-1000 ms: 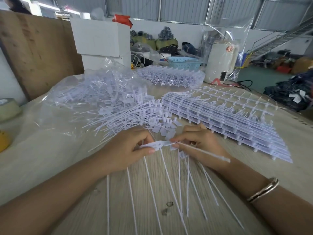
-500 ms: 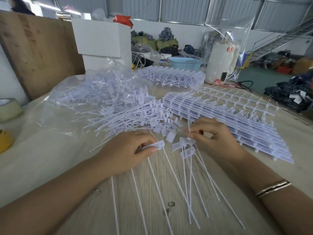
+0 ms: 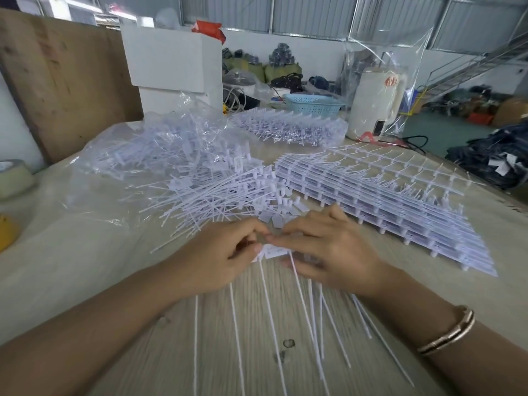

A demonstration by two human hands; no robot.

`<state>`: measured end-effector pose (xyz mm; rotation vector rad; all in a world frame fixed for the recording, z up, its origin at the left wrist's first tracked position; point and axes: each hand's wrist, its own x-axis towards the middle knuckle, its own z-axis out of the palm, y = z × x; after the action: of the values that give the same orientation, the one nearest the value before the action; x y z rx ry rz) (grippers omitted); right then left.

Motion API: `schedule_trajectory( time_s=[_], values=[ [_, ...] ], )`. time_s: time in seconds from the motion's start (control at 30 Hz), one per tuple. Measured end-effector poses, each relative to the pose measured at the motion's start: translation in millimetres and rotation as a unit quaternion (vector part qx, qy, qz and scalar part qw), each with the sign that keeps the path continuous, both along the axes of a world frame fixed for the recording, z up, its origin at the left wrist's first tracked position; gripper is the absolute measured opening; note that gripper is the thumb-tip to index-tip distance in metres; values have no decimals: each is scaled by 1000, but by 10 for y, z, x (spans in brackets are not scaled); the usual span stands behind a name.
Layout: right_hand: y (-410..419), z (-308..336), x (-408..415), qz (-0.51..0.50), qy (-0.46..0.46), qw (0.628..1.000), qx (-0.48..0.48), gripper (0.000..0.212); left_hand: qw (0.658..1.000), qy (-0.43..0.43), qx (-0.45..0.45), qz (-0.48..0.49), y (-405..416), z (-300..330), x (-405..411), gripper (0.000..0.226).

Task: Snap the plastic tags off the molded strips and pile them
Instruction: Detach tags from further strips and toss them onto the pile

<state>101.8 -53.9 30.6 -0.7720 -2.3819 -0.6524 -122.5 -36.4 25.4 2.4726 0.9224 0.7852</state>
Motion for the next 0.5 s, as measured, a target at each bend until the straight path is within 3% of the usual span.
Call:
schedule_trajectory(
  time_s=[0.2,0.33,0.43,0.5],
  values=[
    [12,0,105,-15,43,998,52,16,999,21,-33,1,38,-18,-59,8],
    [-7,-1,66,-6,98,993,-58,20,1000,0,-4,9,63,-5,-71,10],
    [-5,-11,87,-1,178,967,-182,29,1000,1,22,14,65,0,-68,14],
    [13,-3,147,-2,212,952,-221,25,999,-9,25,22,72,13,-89,18]
  ],
)
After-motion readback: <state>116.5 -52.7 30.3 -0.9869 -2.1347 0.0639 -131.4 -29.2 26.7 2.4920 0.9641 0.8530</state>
